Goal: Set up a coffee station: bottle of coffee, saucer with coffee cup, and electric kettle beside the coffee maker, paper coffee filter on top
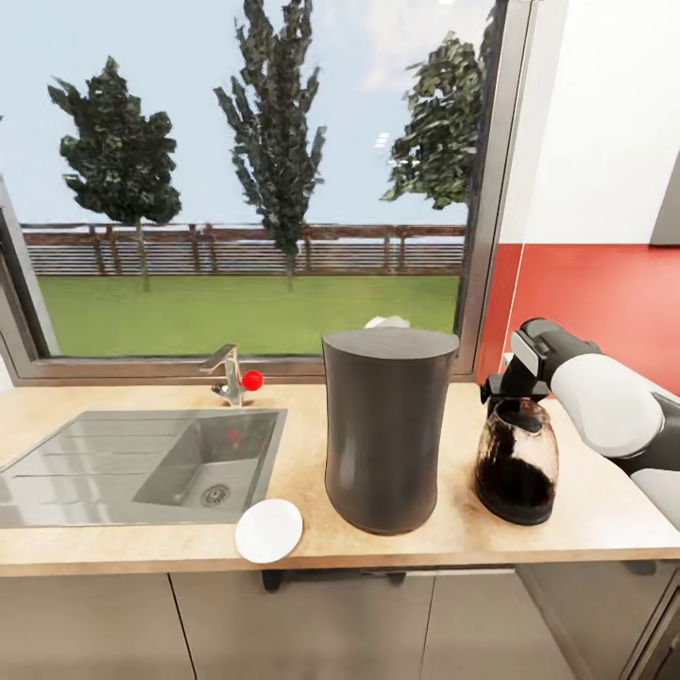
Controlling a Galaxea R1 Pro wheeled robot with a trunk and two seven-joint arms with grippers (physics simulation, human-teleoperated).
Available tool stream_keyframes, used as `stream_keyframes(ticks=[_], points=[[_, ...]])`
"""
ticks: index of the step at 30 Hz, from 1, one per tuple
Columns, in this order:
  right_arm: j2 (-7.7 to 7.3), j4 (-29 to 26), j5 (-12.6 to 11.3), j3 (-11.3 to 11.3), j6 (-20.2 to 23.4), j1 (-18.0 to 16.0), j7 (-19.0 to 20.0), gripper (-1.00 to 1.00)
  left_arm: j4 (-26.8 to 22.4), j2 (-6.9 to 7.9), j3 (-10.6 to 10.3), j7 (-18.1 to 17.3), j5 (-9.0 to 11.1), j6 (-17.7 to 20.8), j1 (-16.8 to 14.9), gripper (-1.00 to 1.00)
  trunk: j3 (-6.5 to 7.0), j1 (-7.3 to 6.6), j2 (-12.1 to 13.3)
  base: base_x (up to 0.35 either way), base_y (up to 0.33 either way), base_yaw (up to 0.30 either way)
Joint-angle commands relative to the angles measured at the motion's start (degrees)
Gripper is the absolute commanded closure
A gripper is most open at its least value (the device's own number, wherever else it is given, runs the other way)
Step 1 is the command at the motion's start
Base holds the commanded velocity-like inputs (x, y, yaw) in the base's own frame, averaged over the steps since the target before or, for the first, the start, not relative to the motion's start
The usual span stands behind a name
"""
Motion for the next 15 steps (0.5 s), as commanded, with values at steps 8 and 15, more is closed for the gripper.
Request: stream_keyframes(ticks=[8, 15], points=[[-0.02, -0.05, 0.46, -0.49, 0.18, -0.05, 0.31, -1.0, -0.01, 0.01, 0.17, -0.42, 0.36, -0.07, -0.03, -1.0, 1.38, -1.76, 3.18, 0.0, 0.0, 0.0], [-0.37, -0.21, -0.42, -5.44, -1.53, -0.06, -3.85, -1.0, -0.16, 0.07, 0.17, -0.42, 0.29, -0.01, -0.07, -1.0, 2.63, -3.29, 5.98, 0.0, 0.0, 0.0]])
